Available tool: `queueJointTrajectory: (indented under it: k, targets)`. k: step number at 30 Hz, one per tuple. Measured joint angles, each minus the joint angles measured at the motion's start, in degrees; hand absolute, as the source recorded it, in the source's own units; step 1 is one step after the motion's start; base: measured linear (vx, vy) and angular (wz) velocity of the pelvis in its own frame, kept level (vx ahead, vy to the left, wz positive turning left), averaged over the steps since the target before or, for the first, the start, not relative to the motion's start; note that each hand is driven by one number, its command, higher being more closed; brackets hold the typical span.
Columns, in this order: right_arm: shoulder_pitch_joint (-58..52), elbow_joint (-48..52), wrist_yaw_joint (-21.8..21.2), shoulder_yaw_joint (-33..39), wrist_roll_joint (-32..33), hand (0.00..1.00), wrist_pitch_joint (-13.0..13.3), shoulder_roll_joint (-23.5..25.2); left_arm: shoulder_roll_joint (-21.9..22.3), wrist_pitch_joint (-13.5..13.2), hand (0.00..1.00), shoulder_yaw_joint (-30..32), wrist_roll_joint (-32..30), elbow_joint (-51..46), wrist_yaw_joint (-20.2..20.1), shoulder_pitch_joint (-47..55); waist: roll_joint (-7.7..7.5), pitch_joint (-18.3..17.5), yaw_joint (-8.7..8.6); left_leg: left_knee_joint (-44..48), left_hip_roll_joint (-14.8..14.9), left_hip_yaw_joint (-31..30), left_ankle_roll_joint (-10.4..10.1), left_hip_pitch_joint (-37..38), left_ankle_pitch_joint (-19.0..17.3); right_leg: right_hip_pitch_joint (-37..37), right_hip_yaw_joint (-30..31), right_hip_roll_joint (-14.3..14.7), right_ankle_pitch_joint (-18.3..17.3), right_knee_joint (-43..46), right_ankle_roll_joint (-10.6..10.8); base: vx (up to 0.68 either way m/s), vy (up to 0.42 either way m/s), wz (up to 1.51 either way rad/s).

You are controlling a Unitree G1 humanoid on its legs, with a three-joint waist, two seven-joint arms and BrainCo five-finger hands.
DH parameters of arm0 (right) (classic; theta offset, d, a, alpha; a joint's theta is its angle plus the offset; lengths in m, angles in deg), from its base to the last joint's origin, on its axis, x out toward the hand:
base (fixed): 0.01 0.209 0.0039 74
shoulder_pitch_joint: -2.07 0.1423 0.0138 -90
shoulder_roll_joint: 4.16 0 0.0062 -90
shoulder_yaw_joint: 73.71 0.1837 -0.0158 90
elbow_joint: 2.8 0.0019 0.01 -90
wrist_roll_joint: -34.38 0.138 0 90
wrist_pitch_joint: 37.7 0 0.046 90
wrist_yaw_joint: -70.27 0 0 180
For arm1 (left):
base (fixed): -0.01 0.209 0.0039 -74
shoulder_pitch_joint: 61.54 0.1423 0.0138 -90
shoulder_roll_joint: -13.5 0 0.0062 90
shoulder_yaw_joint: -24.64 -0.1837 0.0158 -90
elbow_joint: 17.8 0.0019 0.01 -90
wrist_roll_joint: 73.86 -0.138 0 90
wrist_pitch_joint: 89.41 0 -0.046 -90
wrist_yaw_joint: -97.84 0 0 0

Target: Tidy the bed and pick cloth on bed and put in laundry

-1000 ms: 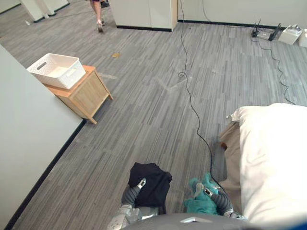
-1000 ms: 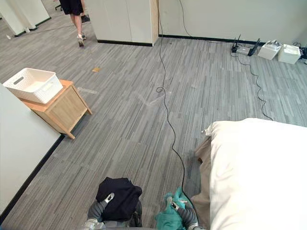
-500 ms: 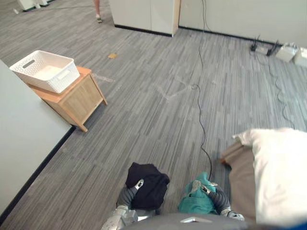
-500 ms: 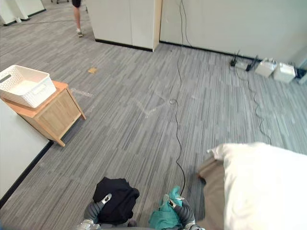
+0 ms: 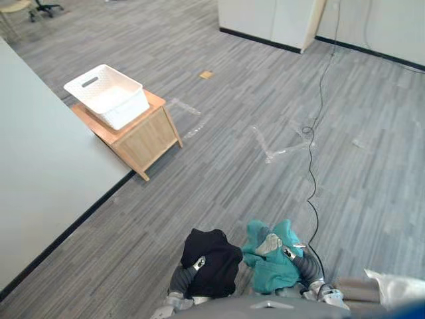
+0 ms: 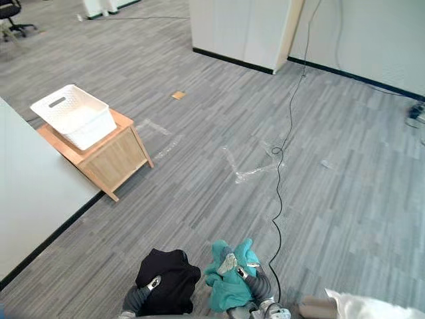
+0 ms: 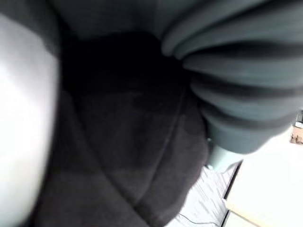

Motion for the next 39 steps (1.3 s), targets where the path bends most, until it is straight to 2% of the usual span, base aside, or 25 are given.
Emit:
queueJointTrajectory:
  k: [1, 2, 3, 5, 8, 9, 11, 12, 13, 14, 15, 17, 19, 21, 22, 23, 25, 27, 29, 30, 32, 33, 34, 36, 39]
  targets:
    - [0.3, -1.0, 0.2, -0.1, 0.2, 1.0, -0.8, -0.4, -0.1, -0.5, 1.0, 0.4, 0.0, 0.0, -1.0, 0.1, 0.26, 0.1, 0.48, 9.1, 2.1, 0.6, -0.1, -4.2, 10.1, 4.4, 0.1, 2.5, -0.2, -4.5, -0.6, 0.33, -0.17, -0.01]
    - [0.4, -1.4, 0.3, -0.2, 0.2, 1.0, -1.2, -0.3, 0.0, -0.9, 1.0, 0.4, -0.1, -0.2, -1.2, 0.3, 0.23, 0.1, 0.87, 13.9, 3.1, 0.8, 0.2, -6.3, 9.8, 6.3, 0.1, 3.6, -0.1, -6.5, -1.4, 0.36, -0.155, -0.16]
    - [0.9, -2.4, 0.2, -0.1, 0.7, 1.0, -1.8, -0.5, 0.1, -1.6, 1.0, 0.6, -0.9, -0.7, -1.7, 0.3, 0.31, 0.1, 1.22, 22.8, 3.3, 0.9, 1.7, -11.7, 5.6, 9.9, 0.5, 4.7, -0.4, -9.3, -2.1, 0.46, -0.151, -0.25]
    - [0.9, -3.5, 0.2, 0.1, 1.7, 1.0, -2.2, -0.8, 0.1, -1.9, 1.0, 0.6, -1.1, -2.2, -2.3, 0.4, 0.22, 0.2, 1.83, 26.7, 0.5, 1.1, 1.7, -17.7, 1.8, 14.5, 1.4, 5.3, -0.9, -13.0, -2.7, 0.37, -0.122, -0.38]
    - [0.3, -3.5, -0.6, 0.4, 1.9, 1.0, -2.4, -1.5, 0.4, -2.3, 1.0, 0.7, -1.1, -4.7, -3.1, 1.4, 0.05, 0.3, 2.84, 16.1, -4.5, 3.1, 1.0, -23.4, -2.3, 20.4, 5.5, 5.5, -1.3, -17.3, -2.3, 0.36, -0.056, -0.86]
    - [0.1, -3.5, -0.7, 0.4, 1.9, 1.0, -2.4, -1.4, 0.5, -2.3, 1.0, 0.8, -1.0, -4.9, -3.1, 1.4, -0.2, 0.5, 3.22, 7.5, -5.9, 4.6, 0.8, -23.7, -3.0, 21.9, 7.5, 5.2, -1.6, -18.0, -1.8, 0.44, 0.057, -1.03]
    - [-0.7, -3.4, -1.0, 0.4, 1.7, 1.0, -2.2, -1.3, 0.5, -2.2, 1.0, 0.7, -1.0, -5.4, -2.9, 1.4, -0.55, 0.6, 2.87, -9.5, -8.0, 6.2, 0.5, -23.1, -0.5, 24.9, 9.5, 4.8, -2.6, -19.8, -0.2, 0.56, 0.102, -0.81]
    - [-2.0, -3.3, -1.1, 0.5, 1.7, 1.0, -1.7, -1.4, 0.5, -2.0, 1.0, 0.2, -0.9, -5.5, -2.8, 1.5, -0.35, 0.6, 2.26, -20.0, -9.0, 6.3, 1.3, -22.0, 6.4, 27.1, 10.4, 5.4, -3.5, -20.8, 1.3, 0.39, 0.116, -0.34]
    - [-2.4, -3.6, -1.1, 0.6, 1.7, 1.0, -1.5, -1.3, 0.5, -2.1, 1.0, 0.1, -0.9, -5.6, -2.8, 1.7, -0.4, 0.8, 2.0, -22.5, -9.1, 6.5, 5.5, -21.5, 11.2, 28.5, 10.7, 5.6, -4.1, -21.1, 2.0, 0.5, 0.155, -0.18]
    - [-2.0, -4.5, -0.8, 0.9, 1.7, 1.0, -1.4, 0.6, -0.2, -1.8, 1.0, 0.3, -0.3, -5.4, -2.6, 0.7, -3.04, 0.3, 1.6, -22.9, -10.8, 8.1, 8.1, -19.4, 10.5, 29.9, 11.4, 3.5, -4.8, -20.9, 2.9, 0.48, 0.138, -0.08]
    - [-1.9, -3.5, -0.8, 0.2, 1.5, 1.0, -0.4, 1.0, -0.7, -1.6, 1.0, 0.2, -0.1, -5.2, -2.6, 0.4, -3.95, 0.3, 1.54, -21.8, -11.0, 9.0, 9.4, -19.6, 8.6, 29.7, 12.1, 2.7, -3.9, -20.7, 4.3, 0.47, 0.134, -0.09]
    - [-2.0, -2.7, -0.8, -0.6, 0.3, 1.0, 0.3, 1.0, -0.7, -2.0, 1.0, 0.0, 0.2, -5.7, -2.6, 0.1, -4.71, 0.7, 2.03, -17.9, -10.3, 10.6, 9.6, -19.9, 4.6, 30.8, 13.9, 2.2, -2.5, -21.1, 6.0, 0.38, 0.125, -0.35]
    - [-2.0, -2.8, -0.6, -1.5, -0.7, 1.0, 0.3, 0.9, -0.4, -1.9, 1.0, -0.5, 0.4, -5.8, -2.5, 0.0, -4.49, 0.0, 2.29, -15.3, -9.3, 12.2, 9.4, -19.3, 0.5, 29.1, 15.5, 2.1, -1.8, -16.0, 6.9, 0.34, 0.121, -0.43]
    - [-2.2, -2.7, -0.4, -1.5, -1.1, 1.0, 0.3, 1.3, -0.4, -1.2, 1.0, -1.4, 0.7, -5.2, -1.5, 0.2, -4.93, -0.9, 1.72, -17.0, -9.8, 13.1, 9.8, -15.9, -2.9, 21.4, 15.1, 0.1, -1.0, 3.4, 8.3, 0.29, 0.107, -0.31]
    - [-2.2, -2.6, -0.5, -1.5, -1.1, 1.0, 0.4, 1.8, -0.9, -1.1, 1.0, -1.8, 0.7, -5.7, -1.4, 0.6, -6.35, -0.6, 1.67, -18.2, -11.3, 13.8, 10.3, -12.7, -4.4, 16.0, 15.0, -2.4, 3.8, 16.3, 11.0, 0.31, 0.102, -0.32]
    - [-2.3, -2.5, -0.5, -1.5, -1.1, 1.0, 0.7, 2.0, -1.2, -1.0, 1.0, -2.0, 0.7, -5.7, -1.2, 0.6, -6.71, -0.5, 1.52, -18.6, -11.9, 13.6, 10.9, -10.9, -5.6, 13.7, 14.8, -3.5, 8.4, 22.0, 11.1, 0.32, 0.102, -0.3]
    - [-2.7, -0.8, -0.5, -1.5, -1.1, 1.0, 1.4, 2.1, -1.8, 0.2, 1.0, -2.5, 0.6, -5.2, 1.0, 0.6, -6.43, -0.1, -0.06, -21.2, -12.9, 12.7, 11.4, -3.8, -7.9, 6.7, 12.8, -6.5, 3.6, 35.0, 8.1, 0.34, 0.081, 0.0]
    - [-3.5, 0.8, -0.6, -2.0, -1.2, 1.0, 2.6, 2.2, -1.7, 0.9, 1.0, -2.7, 0.7, -4.7, 2.2, 0.5, -6.38, -0.2, -0.95, -24.6, -12.6, 11.1, 11.2, 1.1, -8.4, 1.4, 10.7, -6.4, 0.1, 33.1, 7.9, 0.33, 0.001, 0.42]
    - [-3.9, 1.1, -1.2, -2.0, -1.2, 1.0, 4.3, 2.7, -1.6, 1.5, 1.0, -2.9, 0.8, -4.0, 3.4, 0.4, -5.83, -0.2, -2.38, -26.4, -11.4, 8.5, 10.9, 4.1, -8.5, -1.6, 7.2, -6.1, -1.7, 22.1, 7.4, 0.48, -0.072, 0.91]
    - [-3.9, 0.8, -1.6, -2.0, -1.7, 1.0, 4.9, 2.8, -1.5, 2.1, 1.0, -2.8, 0.8, -3.7, 3.6, 0.2, -5.7, -0.3, -2.84, -26.9, -10.3, 6.1, 9.8, 5.8, -9.0, -1.7, 5.6, -5.3, -0.9, 10.0, 7.6, 0.47, -0.12, 1.14]
    - [-3.9, 0.1, -2.0, -2.0, -2.3, 1.0, 5.6, 3.0, -1.3, 2.2, 1.0, -2.5, 0.8, -2.2, 3.5, -0.7, -5.57, -0.3, -2.74, -27.0, -8.6, 2.1, 8.2, 7.9, -10.4, -0.9, 7.8, -2.5, 5.4, -8.6, 7.4, 0.51, -0.162, 1.17]
    - [-3.9, 0.0, -2.0, -1.9, -2.5, 1.0, 5.9, 3.1, -1.3, 2.2, 1.0, -2.3, 0.8, -1.0, 3.4, -1.0, -5.33, -0.6, -2.87, -26.9, -7.4, -0.7, 6.8, 8.7, -11.3, 0.5, 10.6, -0.8, 13.4, -15.6, 7.8, 0.57, -0.228, 1.27]
    - [-3.8, 0.1, -1.9, -1.7, -2.7, 1.0, 6.3, 3.1, -0.8, 2.2, 1.0, -2.0, 0.8, 0.8, 3.3, -1.9, -3.99, -0.6, -2.88, -27.0, -5.8, -2.9, 5.4, 9.5, -12.1, 2.0, 10.7, 0.5, 16.7, -16.0, 5.5, 0.57, -0.228, 1.08]
    - [-3.8, 1.0, -1.7, -1.7, -2.8, 1.0, 6.2, 2.3, 1.0, 1.5, 1.0, -1.4, 0.6, 0.9, 2.9, -1.9, -2.67, -1.2, -1.1, -27.2, -4.1, -3.5, 4.0, 9.3, -11.2, -0.3, 9.4, 0.7, 12.6, -10.3, 4.2, 0.46, -0.206, 0.45]
    - [-2.7, 1.4, -1.5, -2.7, -2.7, 1.0, 4.9, 2.5, 2.4, 0.0, 1.0, -0.2, 0.7, 0.5, 2.6, -0.7, -2.52, -1.5, -1.28, -22.7, -3.6, -3.7, 1.0, 8.1, -7.7, -0.9, 5.4, -2.3, 2.4, -0.6, 3.6, 0.5, -0.282, 0.67]
